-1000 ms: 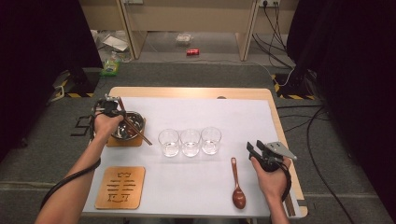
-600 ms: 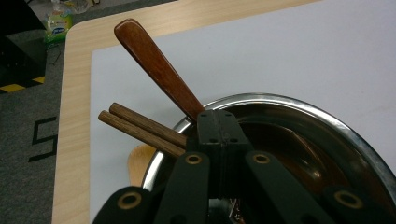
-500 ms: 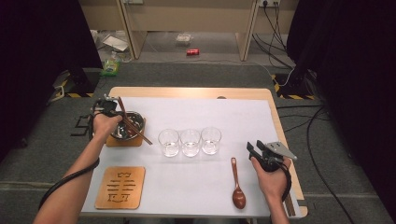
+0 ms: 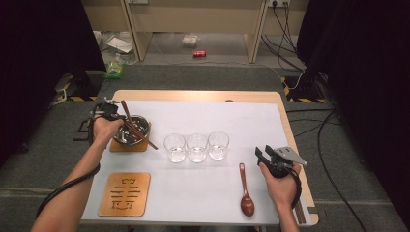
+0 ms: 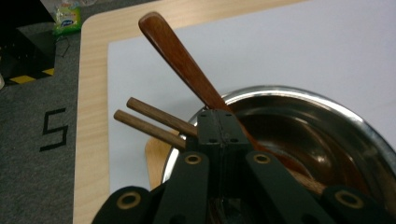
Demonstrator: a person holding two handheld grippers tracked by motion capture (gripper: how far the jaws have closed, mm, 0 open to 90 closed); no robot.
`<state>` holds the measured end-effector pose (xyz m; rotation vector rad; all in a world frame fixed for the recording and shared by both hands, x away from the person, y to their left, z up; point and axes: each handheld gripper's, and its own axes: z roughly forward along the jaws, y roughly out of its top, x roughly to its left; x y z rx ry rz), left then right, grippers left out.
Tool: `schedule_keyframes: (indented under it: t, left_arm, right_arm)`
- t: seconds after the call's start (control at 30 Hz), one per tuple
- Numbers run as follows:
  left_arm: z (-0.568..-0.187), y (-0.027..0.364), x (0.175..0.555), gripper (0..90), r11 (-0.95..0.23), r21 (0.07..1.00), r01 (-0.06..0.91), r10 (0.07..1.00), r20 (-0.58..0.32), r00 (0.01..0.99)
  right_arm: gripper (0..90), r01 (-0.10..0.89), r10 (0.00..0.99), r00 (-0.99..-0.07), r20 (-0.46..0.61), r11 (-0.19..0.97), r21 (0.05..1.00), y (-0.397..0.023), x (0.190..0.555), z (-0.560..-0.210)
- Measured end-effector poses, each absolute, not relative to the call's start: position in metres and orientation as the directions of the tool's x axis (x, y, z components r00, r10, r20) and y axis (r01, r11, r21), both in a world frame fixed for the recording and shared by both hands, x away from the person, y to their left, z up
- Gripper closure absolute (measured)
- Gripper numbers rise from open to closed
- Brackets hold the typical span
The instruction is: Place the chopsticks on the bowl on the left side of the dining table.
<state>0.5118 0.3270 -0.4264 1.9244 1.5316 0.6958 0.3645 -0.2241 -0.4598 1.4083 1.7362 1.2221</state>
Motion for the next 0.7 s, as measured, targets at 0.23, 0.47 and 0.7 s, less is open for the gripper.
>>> schedule_keyframes:
  t: [0.23, 0.47, 0.7]
  left_arm:
    - [-0.432, 0.321, 0.520, 88.5, -0.183, 0.715, 0.675, 0.975, 0.045, 0.216]
    - [-0.437, 0.321, 0.522, 88.8, -0.181, 0.708, 0.683, 0.976, 0.043, 0.214]
    - [-0.436, 0.325, 0.520, 89.3, -0.188, 0.692, 0.697, 0.977, 0.060, 0.205]
  right_arm:
    - [56.6, 0.422, 0.957, -0.271, 0.102, 0.022, 0.906, -0.224, 0.364, -0.460]
    - [56.6, 0.421, 0.957, -0.271, 0.105, 0.020, 0.907, -0.226, 0.365, -0.460]
    - [56.6, 0.419, 0.956, -0.272, 0.105, 0.019, 0.908, -0.225, 0.365, -0.460]
